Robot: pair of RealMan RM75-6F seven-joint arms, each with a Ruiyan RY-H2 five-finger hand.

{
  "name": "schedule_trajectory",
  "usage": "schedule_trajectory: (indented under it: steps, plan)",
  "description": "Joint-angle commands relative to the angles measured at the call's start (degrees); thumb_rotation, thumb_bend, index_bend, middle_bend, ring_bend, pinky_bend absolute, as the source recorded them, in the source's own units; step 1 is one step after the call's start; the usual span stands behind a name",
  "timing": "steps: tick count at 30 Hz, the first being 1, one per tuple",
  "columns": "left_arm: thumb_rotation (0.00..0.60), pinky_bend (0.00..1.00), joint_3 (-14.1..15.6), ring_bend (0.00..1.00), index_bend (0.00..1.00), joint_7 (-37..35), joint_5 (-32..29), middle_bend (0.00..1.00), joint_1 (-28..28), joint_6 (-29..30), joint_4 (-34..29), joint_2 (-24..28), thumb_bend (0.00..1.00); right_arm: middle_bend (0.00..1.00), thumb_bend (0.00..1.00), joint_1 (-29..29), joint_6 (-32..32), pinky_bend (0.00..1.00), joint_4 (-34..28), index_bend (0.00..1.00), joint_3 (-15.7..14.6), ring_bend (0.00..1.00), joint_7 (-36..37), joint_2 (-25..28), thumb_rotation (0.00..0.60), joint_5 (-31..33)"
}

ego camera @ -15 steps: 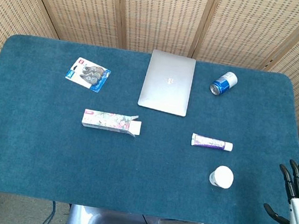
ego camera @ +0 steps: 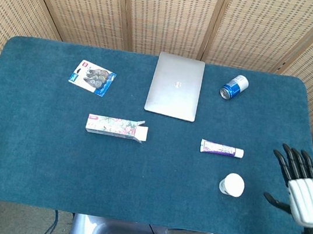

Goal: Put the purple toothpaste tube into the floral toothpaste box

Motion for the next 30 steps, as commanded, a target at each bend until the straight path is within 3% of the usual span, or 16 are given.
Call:
schedule_trajectory:
  steps: [1, 4, 7, 12, 15, 20, 24, 30]
  plan:
    - [0.6, 0.0, -1.1, 0.0, 0.0, 1.1, -2.1, 0.0, -0.9, -1.3, 0.0, -0.6, 0.24, 0.0, 0.0, 10.3, -14.5, 0.0, 2.7, 0.0, 4.6, 0.0, 3.4, 0.0, 0.6, 6.6]
    - [0.6, 0.0, -2.1, 0.0, 0.0, 2.0, -4.3, 0.0, -1.9, -3.0, 0.4, -1.2, 0.24, 0.03, 0.0, 14.8, -23.3, 0.01, 5.2, 0.03, 4.7, 0.0, 3.5, -2.5, 0.6, 11.0]
    - [0.6, 0.0, -2.6, 0.0, 0.0, 2.6, -5.4, 0.0, -2.4, -3.8, 0.5, -1.4, 0.24, 0.08, 0.0, 17.1, -27.8, 0.05, 8.2, 0.09, 4.4, 0.0, 2.2, -5.4, 0.6, 13.8]
    - [0.6, 0.0, -3.5, 0.0, 0.0, 3.0, -7.2, 0.0, -3.1, -4.6, 0.7, -1.8, 0.24, 0.21, 0.0, 20.9, -34.6, 0.19, 17.0, 0.21, 4.1, 0.1, -0.2, -13.9, 0.6, 20.5]
    - [0.6, 0.0, -3.8, 0.0, 0.0, 3.2, -8.2, 0.0, -3.4, -5.1, 0.6, -1.8, 0.24, 0.25, 0.0, 22.2, -36.3, 0.25, 21.0, 0.25, 4.2, 0.15, -0.7, -17.5, 0.6, 22.8]
    - [0.6, 0.0, -3.9, 0.0, 0.0, 3.4, -9.5, 0.0, -3.9, -6.5, 0.4, -1.6, 0.24, 0.3, 0.0, 24.2, -38.1, 0.26, 27.3, 0.29, 4.0, 0.2, -1.8, -23.1, 0.6, 25.0]
    - [0.6, 0.0, -3.9, 0.0, 0.0, 3.8, -9.6, 0.0, -4.2, -6.7, 0.3, -1.7, 0.24, 0.32, 0.12, 25.2, -38.6, 0.29, 29.8, 0.3, 3.7, 0.21, -2.7, -25.7, 0.6, 25.8]
    - [0.6, 0.0, -3.9, 0.0, 0.0, 3.6, -10.4, 0.0, -4.3, -7.1, 0.1, -1.5, 0.24, 0.33, 0.17, 26.3, -39.8, 0.29, 32.0, 0.31, 3.2, 0.22, -3.9, -28.1, 0.6, 26.9]
